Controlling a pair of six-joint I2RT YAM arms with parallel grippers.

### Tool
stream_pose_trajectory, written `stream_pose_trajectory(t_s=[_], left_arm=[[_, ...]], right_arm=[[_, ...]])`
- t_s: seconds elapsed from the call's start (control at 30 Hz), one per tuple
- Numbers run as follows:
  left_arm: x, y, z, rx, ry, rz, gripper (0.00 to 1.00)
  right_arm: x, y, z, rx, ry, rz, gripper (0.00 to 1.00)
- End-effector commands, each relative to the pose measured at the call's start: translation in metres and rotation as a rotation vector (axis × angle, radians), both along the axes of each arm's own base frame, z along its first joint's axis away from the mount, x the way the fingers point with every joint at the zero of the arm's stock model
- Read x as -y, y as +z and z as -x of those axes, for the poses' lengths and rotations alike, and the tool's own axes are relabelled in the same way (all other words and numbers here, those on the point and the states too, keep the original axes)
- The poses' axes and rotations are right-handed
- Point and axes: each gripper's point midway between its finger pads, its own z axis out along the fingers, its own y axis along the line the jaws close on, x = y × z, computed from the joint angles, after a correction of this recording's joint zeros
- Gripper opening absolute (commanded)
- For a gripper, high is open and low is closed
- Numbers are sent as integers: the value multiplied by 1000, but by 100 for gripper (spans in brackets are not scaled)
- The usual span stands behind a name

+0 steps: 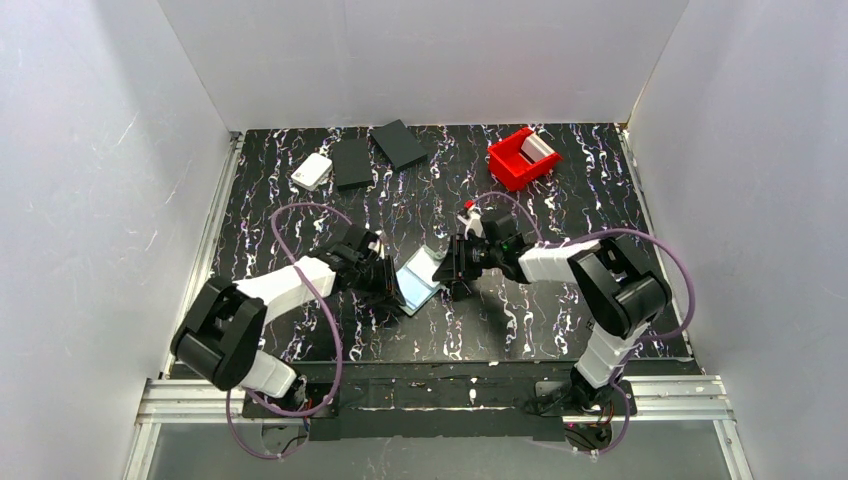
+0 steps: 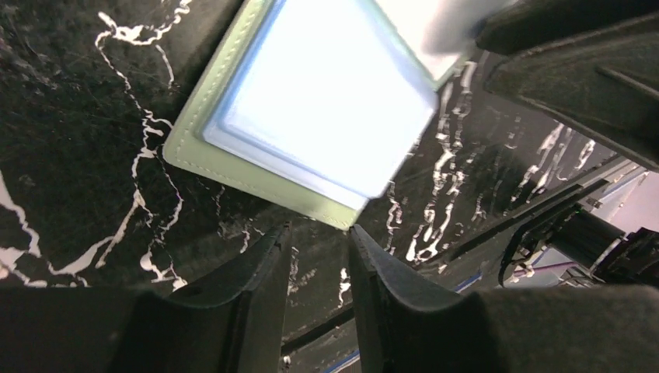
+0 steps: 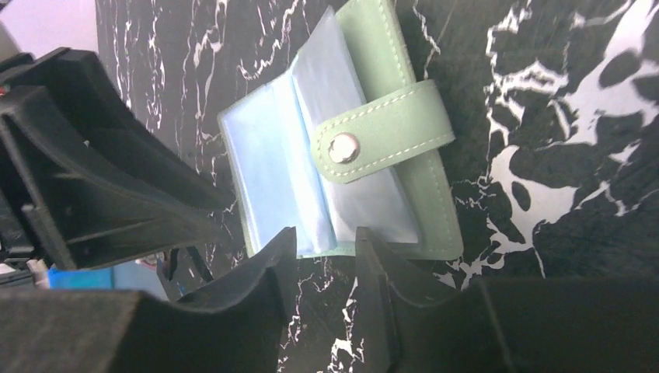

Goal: Put the credit cards into the card holder
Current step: Adjust the card holder at the center of the board, then pick up the credit card from the storage box.

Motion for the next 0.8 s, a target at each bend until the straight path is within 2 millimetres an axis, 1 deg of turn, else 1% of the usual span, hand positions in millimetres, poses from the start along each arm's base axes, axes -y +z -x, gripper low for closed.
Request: stream_pose_trajectory(t_s=[0.0,0.07,0.17,0.2,0.23,0.3,0.33,0.37,0.4,0.43,0.47,0.5,0.53,0.63,0.77], left_arm=[[-3,46,-10,105,-40,-3,33],[-2,65,-11,140,-49,19,35],[-3,82,-8,167,-65,32,40],[-4,91,-5,178,-77,35,45],[-6,101,-2,194,-96,40,52],[-7,119,8,200,-128,63,61],[-3,130,15,188,-154,100,63],[2,138,21,169,-169,141,64],[4,140,23,161,-176,157,64],[7,143,26,146,-187,177,64],[10,145,28,130,-210,192,65],[11,147,29,124,-228,190,66],[10,147,30,118,-240,182,67],[11,150,27,120,-262,173,69],[13,146,22,106,-286,151,71]], right_arm=[[3,32,-14,72,3,68,45],[3,45,-17,87,1,77,49],[2,70,-29,139,-6,86,55],[4,82,-39,173,-31,115,57],[11,103,-62,247,-85,162,62],[38,126,-107,305,-218,263,68],[60,145,-145,357,-311,322,70],[87,158,-185,430,-394,436,73],[100,161,-203,467,-426,490,74],[117,160,-224,504,-441,564,75],[142,173,-257,567,-476,664,77],[169,173,-281,608,-483,816,81],[179,170,-294,635,-456,895,85],[196,165,-311,666,-415,1038,91],[211,158,-334,715,-378,1132,96]])
